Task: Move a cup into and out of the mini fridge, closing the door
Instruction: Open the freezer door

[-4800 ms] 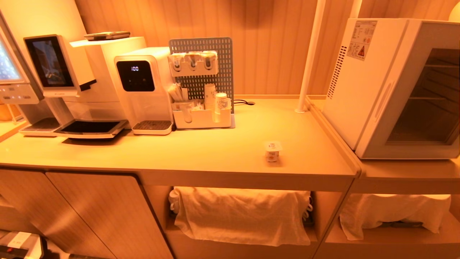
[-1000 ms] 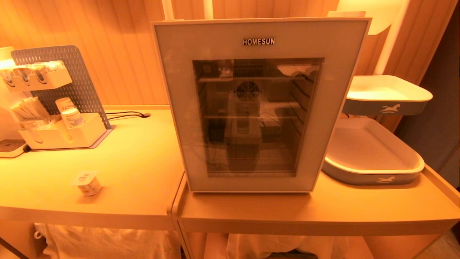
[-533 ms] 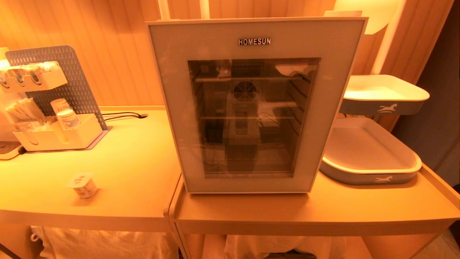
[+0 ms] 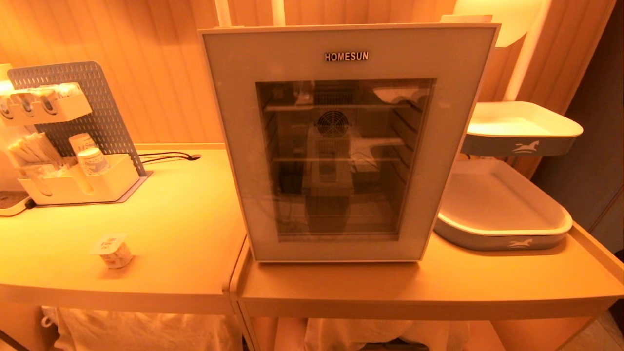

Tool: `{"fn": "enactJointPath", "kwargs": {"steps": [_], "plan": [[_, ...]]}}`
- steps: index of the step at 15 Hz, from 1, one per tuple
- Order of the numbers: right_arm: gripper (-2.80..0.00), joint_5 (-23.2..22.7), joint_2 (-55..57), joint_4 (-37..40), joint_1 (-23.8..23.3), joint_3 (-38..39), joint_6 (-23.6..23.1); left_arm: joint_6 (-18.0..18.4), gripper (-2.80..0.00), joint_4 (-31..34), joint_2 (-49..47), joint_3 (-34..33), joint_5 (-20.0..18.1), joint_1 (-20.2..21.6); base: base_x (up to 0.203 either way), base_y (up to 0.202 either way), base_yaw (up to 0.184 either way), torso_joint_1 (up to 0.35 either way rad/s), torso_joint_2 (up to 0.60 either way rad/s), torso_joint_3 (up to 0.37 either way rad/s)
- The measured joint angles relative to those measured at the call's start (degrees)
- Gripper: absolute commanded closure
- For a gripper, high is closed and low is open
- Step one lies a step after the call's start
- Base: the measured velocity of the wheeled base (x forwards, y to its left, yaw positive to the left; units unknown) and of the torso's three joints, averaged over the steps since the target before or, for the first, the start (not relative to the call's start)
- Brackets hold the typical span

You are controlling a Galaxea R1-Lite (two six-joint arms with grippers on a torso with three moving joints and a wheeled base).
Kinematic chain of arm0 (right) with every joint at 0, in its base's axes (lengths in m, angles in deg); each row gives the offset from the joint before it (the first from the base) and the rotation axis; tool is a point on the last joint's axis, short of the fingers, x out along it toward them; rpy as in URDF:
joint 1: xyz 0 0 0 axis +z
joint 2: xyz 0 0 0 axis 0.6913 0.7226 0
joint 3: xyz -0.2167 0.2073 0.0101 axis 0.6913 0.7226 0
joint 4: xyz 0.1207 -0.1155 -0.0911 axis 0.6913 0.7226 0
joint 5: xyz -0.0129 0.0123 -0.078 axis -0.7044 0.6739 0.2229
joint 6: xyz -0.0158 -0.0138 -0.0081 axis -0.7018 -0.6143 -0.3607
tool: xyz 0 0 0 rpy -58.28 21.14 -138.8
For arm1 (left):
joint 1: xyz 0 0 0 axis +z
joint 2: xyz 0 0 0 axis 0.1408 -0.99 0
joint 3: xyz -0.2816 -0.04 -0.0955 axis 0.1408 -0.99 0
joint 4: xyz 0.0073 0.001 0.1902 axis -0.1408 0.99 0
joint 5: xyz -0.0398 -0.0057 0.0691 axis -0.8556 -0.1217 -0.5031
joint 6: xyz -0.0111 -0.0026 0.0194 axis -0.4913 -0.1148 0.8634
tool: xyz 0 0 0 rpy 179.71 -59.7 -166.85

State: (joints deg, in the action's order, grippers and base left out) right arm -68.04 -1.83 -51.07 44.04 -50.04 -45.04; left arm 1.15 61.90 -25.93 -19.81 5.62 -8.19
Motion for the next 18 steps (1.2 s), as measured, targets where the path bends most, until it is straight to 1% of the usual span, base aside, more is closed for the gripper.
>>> {"fn": "enactJointPath", "kwargs": {"steps": [1, 2, 3, 4, 5, 6, 7, 8, 9, 10, 11, 12, 13, 14, 15, 17, 18], "plan": [[0.0, 0.02, 0.0, -0.01, 0.0, 0.0, 0.0, -0.85, 0.0, 2.74, -4.82, 10.44, 0.82, -0.03, 0.0, 0.0, 0.0, 0.0, 0.0, 0.0], [0.0, 0.02, 0.0, 0.0, 0.0, 0.0, 0.0, -1.9, 0.0, 5.66, -10.49, 19.12, 1.14, -0.15, 0.0, 0.0, 0.0, 0.0, 0.0, 0.0], [0.0, 0.02, 0.0, -0.02, 0.0, 0.0, 0.0, -3.16, 0.0, 8.46, -16.49, 26.15, 0.82, -0.34, 0.0, 0.0, 0.0, 0.0, 0.0, 0.0], [0.0, 0.02, 0.0, 0.02, 0.03, 0.0, 0.01, -4.5, 0.0, 11.46, -23.25, 32.03, -0.54, -0.57, 0.0, 0.0, 0.0, 0.0, 0.0, 0.0], [0.0, 0.0, 0.0, 0.02, 0.05, 0.0, 0.01, -5.72, 0.0, 14.01, -29.7, 36.54, -2.93, -0.67, 0.0, 0.0, 0.0, 0.0, 0.0, 0.0], [0.0, 0.02, 0.0, 0.01, 0.05, 0.0, 0.01, -6.46, 0.0, 15.57, -35.85, 39.55, -6.14, -0.25, 0.0, 0.0, 0.0, 0.0, 0.0, 0.0], [0.0, 0.0, 0.0, 0.0, 0.05, 0.0, 0.0, -6.9, 0.0, 15.84, -42.05, 41.93, -10.84, 0.93, 0.0, 0.0, 0.0, 0.0, 0.0, 0.0], [0.0, 0.02, 0.0, 0.01, 0.04, 0.0, 0.01, -7.04, 0.0, 14.84, -48.25, 43.64, -17.8, 3.03, 0.0, 0.0, 0.0, 0.0, 0.0, 0.0], [0.0, 0.02, 0.0, 0.0, 0.02, 0.0, 0.0, -6.8, 0.0, 13.03, -54.11, 44.62, -26.1, 5.68, 0.0, 0.0, 0.0, 0.0, 0.0, 0.0], [0.0, 0.02, 0.0, 0.0, -0.01, 0.0, 0.01, -5.81, 0.0, 10.67, -59.52, 44.94, -34.27, 8.16, 0.0, 0.0, 0.0, 0.0, 0.0, 0.0], [0.0, 0.02, 0.0, 0.0, -0.01, 0.0, 0.01, -4.18, 0.0, 7.9, -64.51, 44.75, -41.41, 9.94, 0.0, 0.0, 0.0, 0.0, 0.0, 0.0], [0.0, 0.0, 0.0, 0.0, -0.01, 0.0, 0.01, -2.25, 0.0, 5.13, -68.94, 43.93, -46.99, 11.37, 0.0, 0.0, 0.0, 0.0, 0.0, 0.0], [0.0, 0.02, 0.0, 0.0, 0.0, 0.0, 0.0, -0.12, 0.0, 1.76, -73.26, 42.66, -51.58, 12.47, 0.0, 0.0, 0.0, 0.0, 0.0, 0.0], [0.0, 0.02, 0.0, 0.01, 0.0, 0.0, 0.04, 1.81, 0.0, -2.21, -77.31, 40.87, -55.39, 13.27, 0.0, 0.0, 0.0, 0.0, 0.0, 0.0], [0.0, 0.01, 0.0, 0.01, 0.0, 0.0, 0.01, 2.86, 0.0, -5.86, -80.03, 39.36, -58.22, 13.71, 0.0, 0.0, 0.0, 0.0, 0.0, 0.0], [0.0, 0.0, 0.0, 0.02, 0.02, 0.0, 0.01, 3.5, 0.0, -12.67, -84.51, 37.29, -64.38, 14.09, 0.0, 0.0, 0.0, 0.0, 0.0, 0.0], [0.0, 0.02, 0.0, 0.0, 0.05, 0.0, 0.0, 3.68, 0.0, -14.47, -86.32, 37.19, -66.72, 13.91, 0.0, 0.0, 0.0, 0.0, 0.0, 0.0]]}}
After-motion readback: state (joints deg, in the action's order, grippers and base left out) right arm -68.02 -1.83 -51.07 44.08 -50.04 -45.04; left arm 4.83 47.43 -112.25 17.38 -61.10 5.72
